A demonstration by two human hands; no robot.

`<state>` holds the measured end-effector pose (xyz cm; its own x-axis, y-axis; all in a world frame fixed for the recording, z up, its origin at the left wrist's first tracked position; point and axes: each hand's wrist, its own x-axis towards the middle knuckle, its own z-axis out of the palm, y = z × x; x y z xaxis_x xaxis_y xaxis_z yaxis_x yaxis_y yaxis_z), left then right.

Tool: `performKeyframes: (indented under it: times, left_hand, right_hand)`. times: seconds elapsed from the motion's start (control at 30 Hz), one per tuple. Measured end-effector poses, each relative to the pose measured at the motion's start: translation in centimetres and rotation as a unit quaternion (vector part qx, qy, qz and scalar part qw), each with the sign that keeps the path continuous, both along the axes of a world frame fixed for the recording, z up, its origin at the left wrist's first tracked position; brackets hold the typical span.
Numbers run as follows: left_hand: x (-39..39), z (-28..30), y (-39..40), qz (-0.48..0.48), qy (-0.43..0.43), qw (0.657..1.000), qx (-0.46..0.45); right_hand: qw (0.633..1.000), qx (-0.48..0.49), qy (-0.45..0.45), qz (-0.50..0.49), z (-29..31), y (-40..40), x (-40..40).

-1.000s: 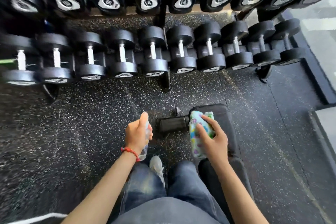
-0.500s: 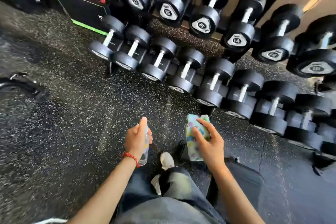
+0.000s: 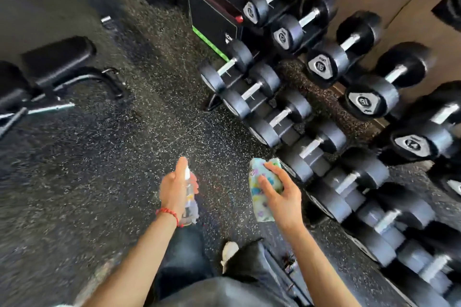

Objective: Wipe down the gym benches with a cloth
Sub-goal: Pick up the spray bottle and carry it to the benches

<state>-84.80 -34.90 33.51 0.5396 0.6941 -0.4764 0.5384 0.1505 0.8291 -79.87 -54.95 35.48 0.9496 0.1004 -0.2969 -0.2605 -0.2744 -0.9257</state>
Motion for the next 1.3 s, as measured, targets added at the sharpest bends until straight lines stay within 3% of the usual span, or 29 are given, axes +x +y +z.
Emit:
performKeyframes:
  times: [0.57, 1.3]
  left_hand:
    - [17.5, 1.2, 26.9, 0.070, -0.043, 0.997, 0.002]
    - [47.0, 1.7, 43.1, 0.129, -0.059, 0.990, -0.008]
  right_hand:
    - [0.990, -0.034, -0.041, 0.127, 0.9, 29.6, 20.4]
    - [0.989, -0.025, -0.033, 0.139, 0.0, 46.0, 53.8]
